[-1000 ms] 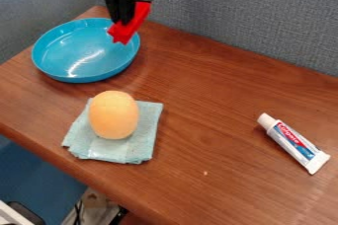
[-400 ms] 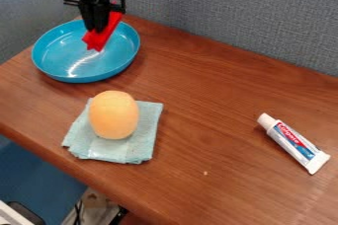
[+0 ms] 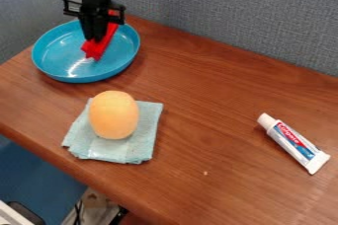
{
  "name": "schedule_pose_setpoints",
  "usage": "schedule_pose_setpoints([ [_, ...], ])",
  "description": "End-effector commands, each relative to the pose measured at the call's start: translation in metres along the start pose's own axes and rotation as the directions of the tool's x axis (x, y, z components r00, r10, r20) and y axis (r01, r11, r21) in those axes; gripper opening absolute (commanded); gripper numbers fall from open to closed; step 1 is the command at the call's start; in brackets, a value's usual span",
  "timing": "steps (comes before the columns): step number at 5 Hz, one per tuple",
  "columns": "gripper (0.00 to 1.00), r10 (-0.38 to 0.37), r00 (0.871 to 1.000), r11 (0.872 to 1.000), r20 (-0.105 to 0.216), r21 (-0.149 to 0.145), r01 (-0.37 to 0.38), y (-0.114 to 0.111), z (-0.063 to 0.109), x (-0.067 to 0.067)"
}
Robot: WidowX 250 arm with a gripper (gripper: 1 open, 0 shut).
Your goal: Put the red object on the blue plate
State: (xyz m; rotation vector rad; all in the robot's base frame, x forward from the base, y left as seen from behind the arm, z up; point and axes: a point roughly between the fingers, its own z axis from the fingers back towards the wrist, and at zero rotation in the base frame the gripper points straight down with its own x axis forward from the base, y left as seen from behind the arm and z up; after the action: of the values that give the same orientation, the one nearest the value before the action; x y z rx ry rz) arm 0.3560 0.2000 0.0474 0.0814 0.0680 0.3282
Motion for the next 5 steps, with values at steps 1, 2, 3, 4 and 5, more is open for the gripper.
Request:
schedule_pose_setpoints([
  [1,1.00,0.027,0.999,0.999,0.040,0.018,-0.028,0.012,0.016,0.000],
  [2,1.00,0.040,0.999,0.999,0.036,0.018,-0.040,0.013,0.012,0.000],
  [3,1.00,0.053,0.998,0.998,0.026,0.025,-0.054,0.015,0.006,0.001],
  [4,1.00,0.063,0.998,0.997,0.022,0.032,-0.063,0.015,0.000,0.003],
  [5,1.00,0.071,0.997,0.997,0.021,0.030,-0.071,0.016,-0.004,0.004],
])
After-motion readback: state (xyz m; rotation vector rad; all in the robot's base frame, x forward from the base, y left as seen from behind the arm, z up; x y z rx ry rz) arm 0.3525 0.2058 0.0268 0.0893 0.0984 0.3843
